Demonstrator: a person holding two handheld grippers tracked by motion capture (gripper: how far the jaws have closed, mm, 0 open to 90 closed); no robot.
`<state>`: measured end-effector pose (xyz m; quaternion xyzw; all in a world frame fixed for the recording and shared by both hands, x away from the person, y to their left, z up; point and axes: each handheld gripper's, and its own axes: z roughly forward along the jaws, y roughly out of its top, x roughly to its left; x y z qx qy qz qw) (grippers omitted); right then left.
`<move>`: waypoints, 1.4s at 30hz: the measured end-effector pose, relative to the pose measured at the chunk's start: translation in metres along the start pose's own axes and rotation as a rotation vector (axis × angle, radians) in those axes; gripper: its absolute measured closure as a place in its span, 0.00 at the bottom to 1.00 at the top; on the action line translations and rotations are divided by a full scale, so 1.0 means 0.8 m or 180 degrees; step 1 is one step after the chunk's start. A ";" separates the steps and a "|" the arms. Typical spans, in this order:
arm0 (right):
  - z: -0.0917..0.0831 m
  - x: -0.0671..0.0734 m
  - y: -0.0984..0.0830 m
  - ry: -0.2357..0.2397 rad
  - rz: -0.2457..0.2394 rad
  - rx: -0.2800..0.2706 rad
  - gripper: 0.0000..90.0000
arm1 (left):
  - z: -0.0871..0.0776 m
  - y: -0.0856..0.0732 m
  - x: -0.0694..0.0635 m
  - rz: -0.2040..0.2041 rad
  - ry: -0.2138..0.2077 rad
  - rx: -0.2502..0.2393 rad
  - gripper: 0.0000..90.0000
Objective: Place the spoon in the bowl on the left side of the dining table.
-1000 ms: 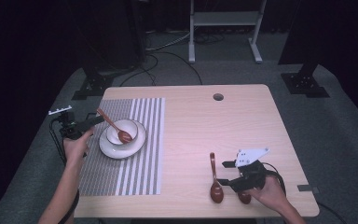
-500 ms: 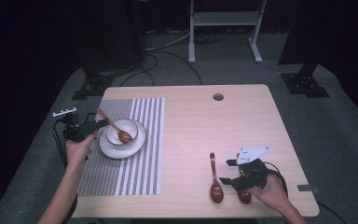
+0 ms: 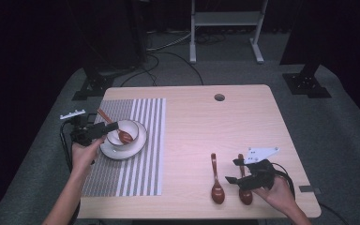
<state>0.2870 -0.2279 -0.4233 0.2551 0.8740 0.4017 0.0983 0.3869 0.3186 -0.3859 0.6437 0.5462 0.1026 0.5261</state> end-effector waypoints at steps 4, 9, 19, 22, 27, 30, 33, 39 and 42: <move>0.000 0.001 -0.001 -0.0006 -0.0006 0.0024 0.31 | 0.006 -0.004 -0.005 -0.0005 -0.0056 0.0033 0.16; -0.003 -0.001 -0.007 -0.0011 0.0025 0.0018 0.31 | 0.009 -0.008 -0.014 0.0021 -0.0104 0.0013 0.16; -0.007 -0.003 -0.016 -0.0030 0.0079 0.0004 0.31 | 0.024 -0.022 -0.033 0.0116 -0.0218 0.0113 0.13; -0.008 -0.003 -0.016 -0.0035 0.0081 0.0009 0.31 | 0.029 -0.027 -0.038 0.0145 -0.0233 0.0155 0.11; -0.011 -0.005 -0.016 -0.0052 0.0084 0.0004 0.32 | 0.031 -0.035 -0.048 0.0250 -0.0261 0.0207 0.11; -0.011 -0.005 -0.016 -0.0054 0.0084 -0.0008 0.32 | 0.033 -0.041 -0.053 0.0257 -0.0286 0.0235 0.11; -0.011 -0.006 -0.017 -0.0048 0.0108 -0.0032 0.32 | 0.036 -0.046 -0.059 0.0306 -0.0308 0.0261 0.11; -0.011 -0.010 -0.021 -0.0055 0.0158 -0.0017 0.32 | 0.044 -0.060 -0.072 0.0383 -0.0363 0.0333 0.11; -0.013 -0.011 -0.024 -0.0060 0.0186 -0.0012 0.32 | 0.048 -0.068 -0.079 0.0416 -0.0406 0.0352 0.10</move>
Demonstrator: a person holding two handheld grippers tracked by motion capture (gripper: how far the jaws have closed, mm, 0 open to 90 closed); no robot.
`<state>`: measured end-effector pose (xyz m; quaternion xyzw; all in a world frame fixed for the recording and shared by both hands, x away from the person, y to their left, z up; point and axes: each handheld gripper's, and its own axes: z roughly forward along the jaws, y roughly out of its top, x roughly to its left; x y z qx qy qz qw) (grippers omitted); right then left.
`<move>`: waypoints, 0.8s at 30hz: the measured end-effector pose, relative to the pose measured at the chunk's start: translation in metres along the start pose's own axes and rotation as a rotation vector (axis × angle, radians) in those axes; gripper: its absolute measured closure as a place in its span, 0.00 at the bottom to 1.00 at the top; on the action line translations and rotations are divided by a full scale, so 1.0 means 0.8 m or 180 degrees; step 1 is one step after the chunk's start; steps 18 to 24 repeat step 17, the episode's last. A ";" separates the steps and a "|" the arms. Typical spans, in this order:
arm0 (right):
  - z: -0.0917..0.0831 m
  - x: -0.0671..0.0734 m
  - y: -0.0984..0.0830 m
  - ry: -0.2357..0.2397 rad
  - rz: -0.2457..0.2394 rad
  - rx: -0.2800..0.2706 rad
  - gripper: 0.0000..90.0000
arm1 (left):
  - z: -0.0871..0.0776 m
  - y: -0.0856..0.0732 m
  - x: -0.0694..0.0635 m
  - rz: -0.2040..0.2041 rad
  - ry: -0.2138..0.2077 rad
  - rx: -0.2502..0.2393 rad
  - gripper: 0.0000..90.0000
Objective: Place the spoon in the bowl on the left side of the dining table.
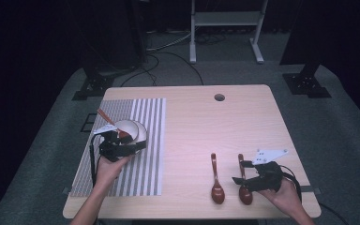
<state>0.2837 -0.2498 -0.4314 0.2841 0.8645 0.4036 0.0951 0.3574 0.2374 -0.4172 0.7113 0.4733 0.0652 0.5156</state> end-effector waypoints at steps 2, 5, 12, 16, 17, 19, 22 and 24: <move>-0.001 -0.001 -0.002 -0.0004 0.0009 0.0002 0.32 | 0.003 -0.004 -0.005 0.0005 -0.0037 0.0005 0.10; -0.001 -0.002 -0.003 0.0000 0.0031 -0.0002 0.32 | 0.008 -0.009 -0.013 0.0031 -0.0077 0.0038 0.10; -0.001 -0.002 -0.010 0.0005 0.0071 -0.0015 0.32 | 0.018 -0.019 -0.033 0.0152 -0.0073 0.0127 0.10; -0.002 -0.003 -0.013 0.0007 0.0100 -0.0045 0.32 | 0.021 -0.026 -0.041 0.0197 -0.0114 0.0158 0.10; -0.002 -0.004 -0.013 0.0008 0.0105 -0.0050 0.32 | 0.022 -0.027 -0.042 0.0191 -0.0129 0.0171 0.10; -0.002 -0.004 -0.013 0.0008 0.0105 -0.0050 0.32 | 0.022 -0.027 -0.042 0.0191 -0.0129 0.0171 0.10; -0.002 -0.004 -0.013 0.0008 0.0105 -0.0050 0.32 | 0.022 -0.027 -0.042 0.0191 -0.0129 0.0171 0.10; -0.002 -0.004 -0.013 0.0008 0.0105 -0.0050 0.32 | 0.022 -0.027 -0.042 0.0191 -0.0129 0.0171 0.10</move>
